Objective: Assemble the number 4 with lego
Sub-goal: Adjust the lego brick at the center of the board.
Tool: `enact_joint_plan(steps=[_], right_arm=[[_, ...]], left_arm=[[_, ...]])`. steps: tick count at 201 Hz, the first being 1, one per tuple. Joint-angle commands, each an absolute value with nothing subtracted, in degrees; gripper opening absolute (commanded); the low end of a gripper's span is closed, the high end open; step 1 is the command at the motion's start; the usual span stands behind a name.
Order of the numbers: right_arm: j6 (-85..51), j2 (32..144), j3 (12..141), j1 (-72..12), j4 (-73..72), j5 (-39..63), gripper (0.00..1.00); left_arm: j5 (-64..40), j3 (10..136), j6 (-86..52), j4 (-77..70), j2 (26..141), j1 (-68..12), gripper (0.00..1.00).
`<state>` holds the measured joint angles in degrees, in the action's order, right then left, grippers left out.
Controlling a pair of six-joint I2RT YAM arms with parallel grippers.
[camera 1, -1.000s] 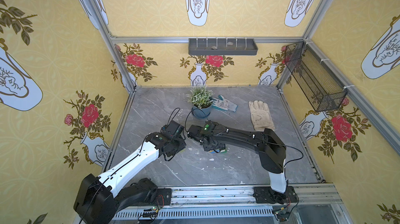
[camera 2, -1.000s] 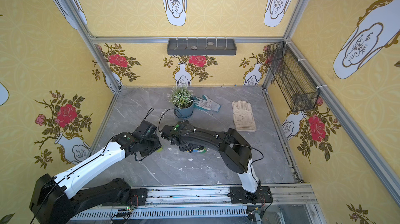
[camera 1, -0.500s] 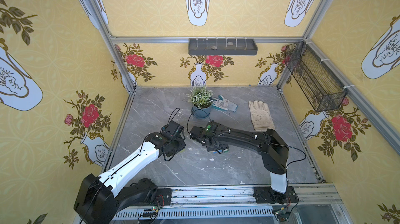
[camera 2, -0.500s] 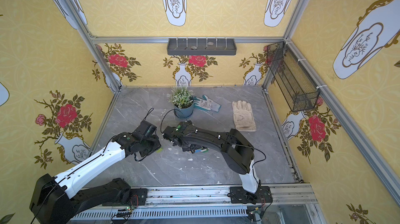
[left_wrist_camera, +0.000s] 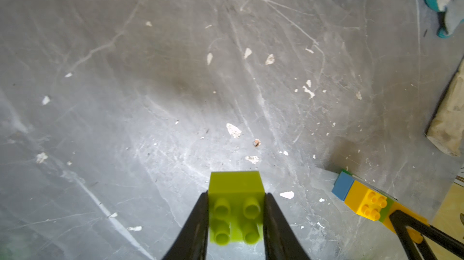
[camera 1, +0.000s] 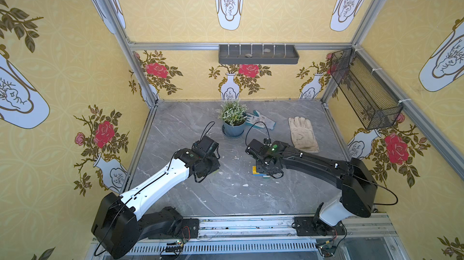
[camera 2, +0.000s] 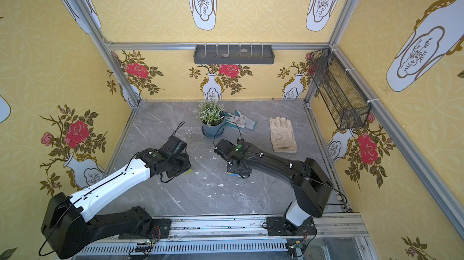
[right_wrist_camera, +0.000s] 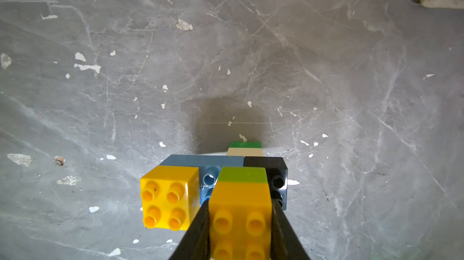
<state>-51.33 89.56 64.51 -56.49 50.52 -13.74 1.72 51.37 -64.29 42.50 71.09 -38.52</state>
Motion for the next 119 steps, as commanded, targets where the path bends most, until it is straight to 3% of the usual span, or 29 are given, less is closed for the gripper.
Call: enact_joint_plan(steps=[1,49,84,119], right_arm=[[-51.9,87.9,60.2,-54.9,43.8,-6.1,0.20],[-52.2,85.4,56.4,-53.1,42.3,-5.7,0.13],[-51.5,86.0,56.0,-52.8,42.2,-5.5,0.00],[-51.2,85.5,55.4,-52.6,41.9,-5.7,0.00]], left_arm=[[3.7,54.2,-63.3,44.2,73.6,-40.8,0.00],[2.0,64.7,-62.2,43.1,83.4,-47.6,0.00],[0.2,74.2,-60.8,43.1,92.1,-52.6,0.00],[-1.4,76.4,-61.7,42.3,95.4,-54.0,0.00]])
